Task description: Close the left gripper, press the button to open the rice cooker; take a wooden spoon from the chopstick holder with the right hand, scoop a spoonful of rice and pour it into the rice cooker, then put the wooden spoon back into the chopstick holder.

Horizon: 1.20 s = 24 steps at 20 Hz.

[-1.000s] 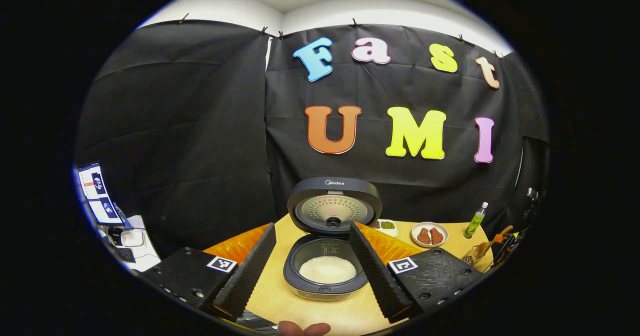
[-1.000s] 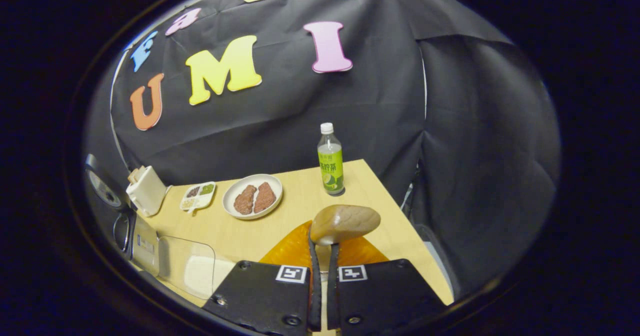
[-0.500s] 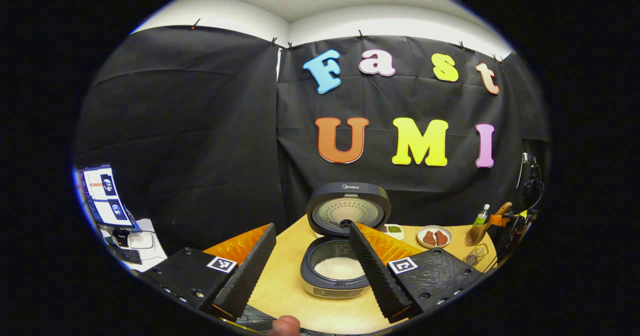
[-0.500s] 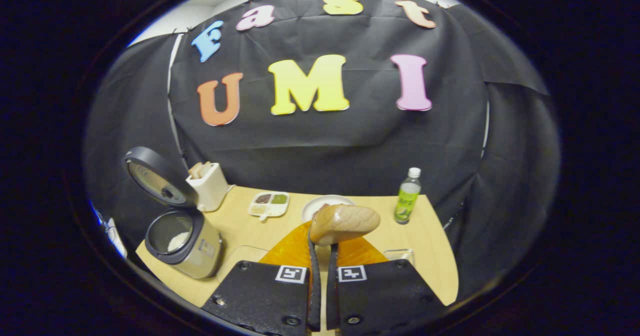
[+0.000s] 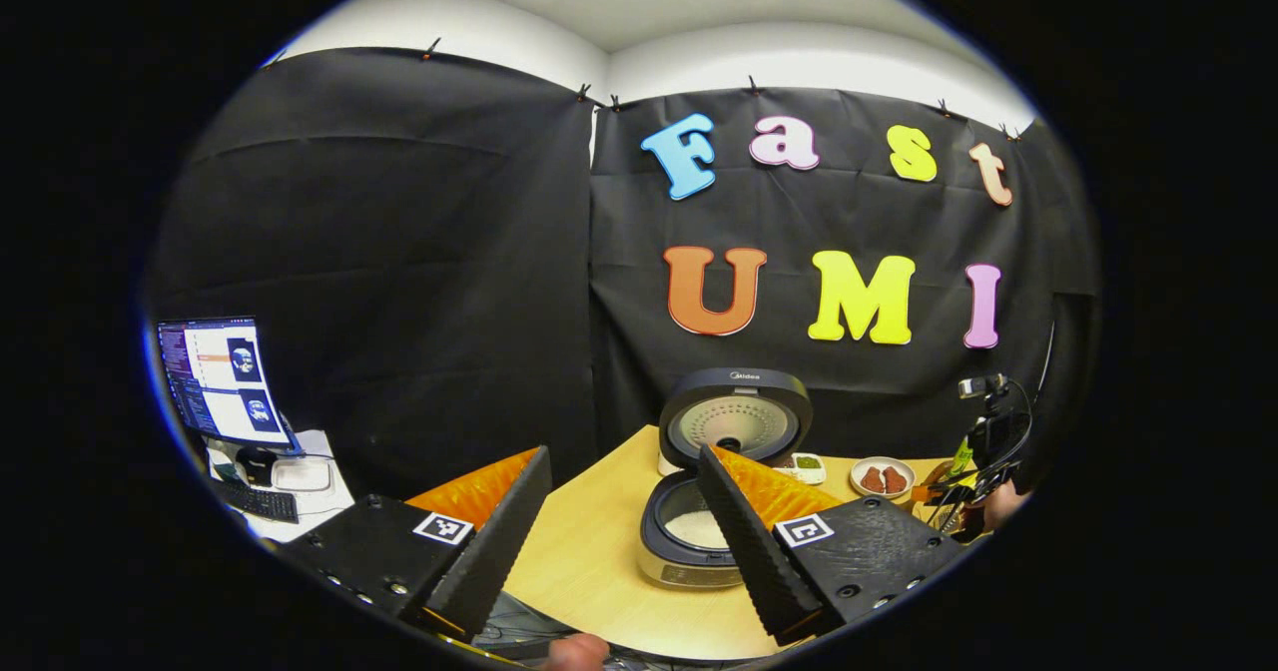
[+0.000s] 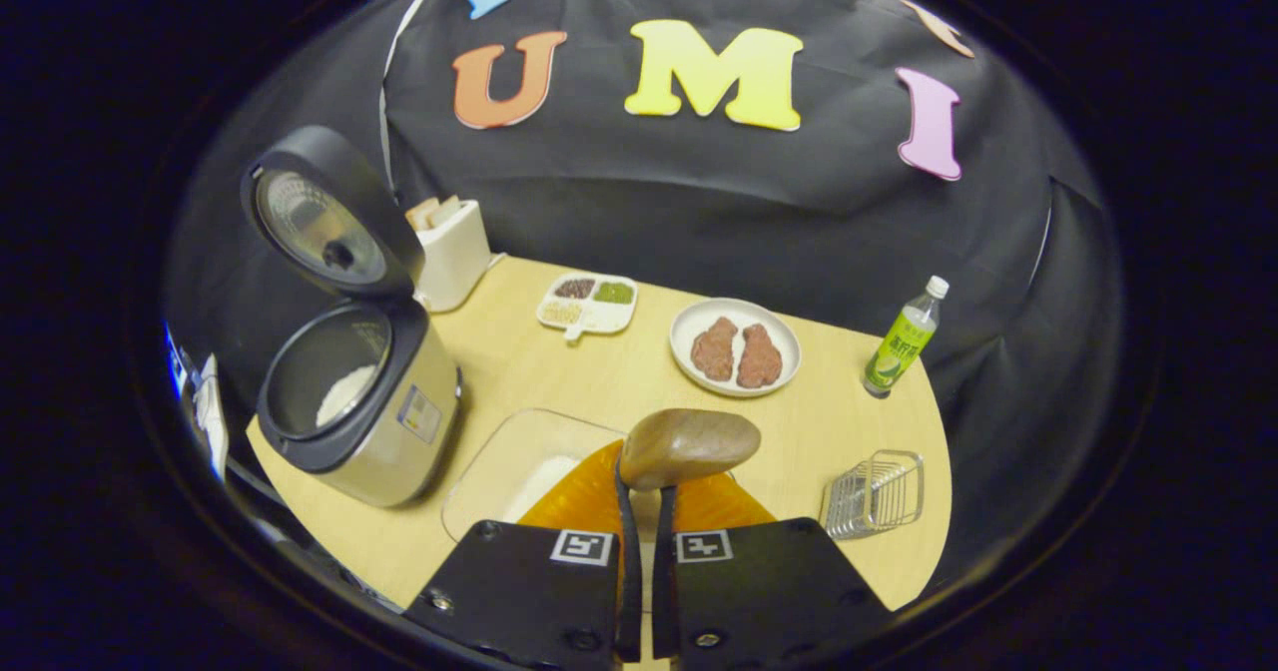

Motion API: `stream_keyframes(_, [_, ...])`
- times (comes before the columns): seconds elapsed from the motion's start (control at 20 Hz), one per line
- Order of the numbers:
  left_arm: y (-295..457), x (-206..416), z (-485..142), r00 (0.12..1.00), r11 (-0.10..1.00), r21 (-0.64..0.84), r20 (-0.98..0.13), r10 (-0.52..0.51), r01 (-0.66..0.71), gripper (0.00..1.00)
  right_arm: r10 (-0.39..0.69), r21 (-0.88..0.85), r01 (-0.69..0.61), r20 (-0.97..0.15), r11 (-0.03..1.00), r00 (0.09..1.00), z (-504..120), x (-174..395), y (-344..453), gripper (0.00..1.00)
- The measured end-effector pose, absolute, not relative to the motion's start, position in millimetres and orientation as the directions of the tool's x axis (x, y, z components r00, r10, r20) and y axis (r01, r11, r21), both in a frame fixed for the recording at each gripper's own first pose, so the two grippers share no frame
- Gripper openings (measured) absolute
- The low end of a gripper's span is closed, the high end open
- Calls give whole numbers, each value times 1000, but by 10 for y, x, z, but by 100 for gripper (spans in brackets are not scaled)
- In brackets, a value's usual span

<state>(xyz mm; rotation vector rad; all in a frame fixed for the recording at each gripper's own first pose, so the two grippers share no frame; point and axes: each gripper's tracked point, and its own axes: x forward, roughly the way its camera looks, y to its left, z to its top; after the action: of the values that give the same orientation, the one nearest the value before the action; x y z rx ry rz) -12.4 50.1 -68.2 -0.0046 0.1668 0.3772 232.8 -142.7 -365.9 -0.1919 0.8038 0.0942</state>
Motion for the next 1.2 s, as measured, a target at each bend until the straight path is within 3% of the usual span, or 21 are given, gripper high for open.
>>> stream_keyframes(0.2, [596, -130, -717, 906, 921, 5, -178, 384, -389, 95, -44, -229, -187, -735, 955, 677, -3917, 2231, -1384, 10])
stream_keyframes(0.45, [603, -112, -763, 901, 919, -1, -194, 387, -395, 95, 1, -199, -216, -733, 956, 681, -4112, 2284, -1159, 10])
stream_keyframes(0.8, [534, -92, -813, 904, 925, 10, -206, 375, -381, 95, 164, 52, -191, -755, 980, 635, -4167, 2179, -742, 10])
stream_keyframes(1.2, [483, -137, -800, 908, 929, 12, -209, 363, -369, 95, 290, 381, 34, -755, 924, 587, -4078, 2101, -778, 10])
